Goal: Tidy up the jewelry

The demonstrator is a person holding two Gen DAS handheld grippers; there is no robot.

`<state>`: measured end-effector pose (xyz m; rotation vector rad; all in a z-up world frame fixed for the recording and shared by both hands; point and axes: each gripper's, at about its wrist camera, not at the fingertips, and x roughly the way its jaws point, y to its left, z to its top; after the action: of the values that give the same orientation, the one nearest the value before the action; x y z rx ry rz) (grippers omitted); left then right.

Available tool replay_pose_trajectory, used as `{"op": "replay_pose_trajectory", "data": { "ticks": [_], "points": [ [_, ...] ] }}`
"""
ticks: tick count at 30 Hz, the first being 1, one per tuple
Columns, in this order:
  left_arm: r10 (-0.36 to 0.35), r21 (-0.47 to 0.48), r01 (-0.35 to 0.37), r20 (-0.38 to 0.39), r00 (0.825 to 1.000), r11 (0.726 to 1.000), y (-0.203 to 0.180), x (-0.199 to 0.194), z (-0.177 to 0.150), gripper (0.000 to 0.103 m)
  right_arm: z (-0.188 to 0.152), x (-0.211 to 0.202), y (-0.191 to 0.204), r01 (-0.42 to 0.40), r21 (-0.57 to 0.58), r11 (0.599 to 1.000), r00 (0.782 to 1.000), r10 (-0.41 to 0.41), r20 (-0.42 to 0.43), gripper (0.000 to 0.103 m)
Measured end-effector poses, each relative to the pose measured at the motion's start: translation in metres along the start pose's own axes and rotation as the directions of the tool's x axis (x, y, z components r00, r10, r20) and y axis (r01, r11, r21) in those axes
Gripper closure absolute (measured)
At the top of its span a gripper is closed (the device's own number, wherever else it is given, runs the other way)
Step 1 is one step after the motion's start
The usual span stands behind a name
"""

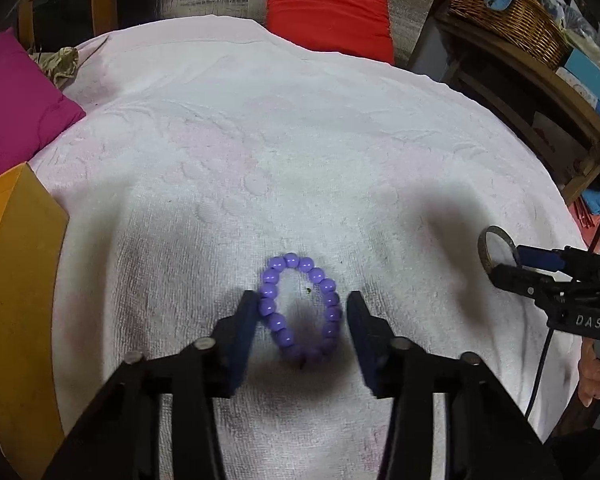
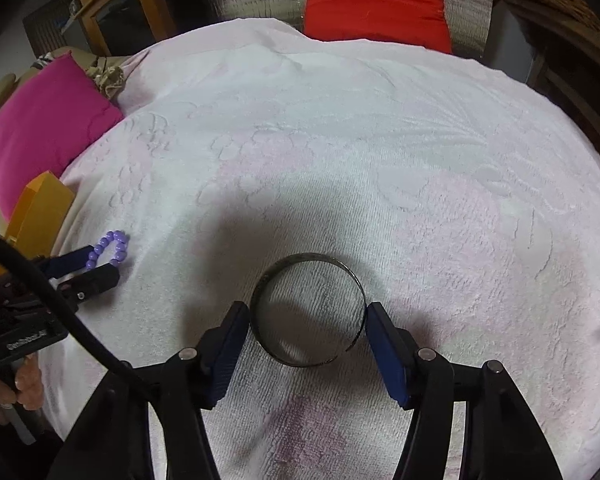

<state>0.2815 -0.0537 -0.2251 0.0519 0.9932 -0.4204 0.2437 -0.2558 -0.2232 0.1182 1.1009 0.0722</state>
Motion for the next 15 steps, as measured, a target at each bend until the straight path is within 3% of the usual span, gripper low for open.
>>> {"op": "replay_pose_trajectory", "data": {
  "ticks": [3,7,10,15],
  "points": [
    [-0.002,0.005,0.002,0.004,1.000,1.000,0.002,-0.002,-0.001,0.069,-0.002,0.001,0.008,0.020,-0.039,0.999,1.000,-0.020,-0.007,0.031],
    [0.003,0.012,-0.004,0.005,1.000,1.000,0.002,-0.003,0.000,0.071,-0.004,0.005,0.019,0.053,-0.082,0.995,0.999,-0.054,-0.001,0.029],
    [0.008,0.014,-0.008,0.006,1.000,1.000,0.003,-0.004,-0.001,0.072,-0.004,0.005,0.021,0.070,-0.088,0.994,0.998,-0.069,0.015,0.040],
    [0.048,0.048,-0.048,0.014,0.999,0.998,-0.002,-0.007,-0.002,0.073,-0.001,0.005,0.021,0.066,-0.066,0.996,0.998,-0.065,0.020,0.040]
  ]
}}
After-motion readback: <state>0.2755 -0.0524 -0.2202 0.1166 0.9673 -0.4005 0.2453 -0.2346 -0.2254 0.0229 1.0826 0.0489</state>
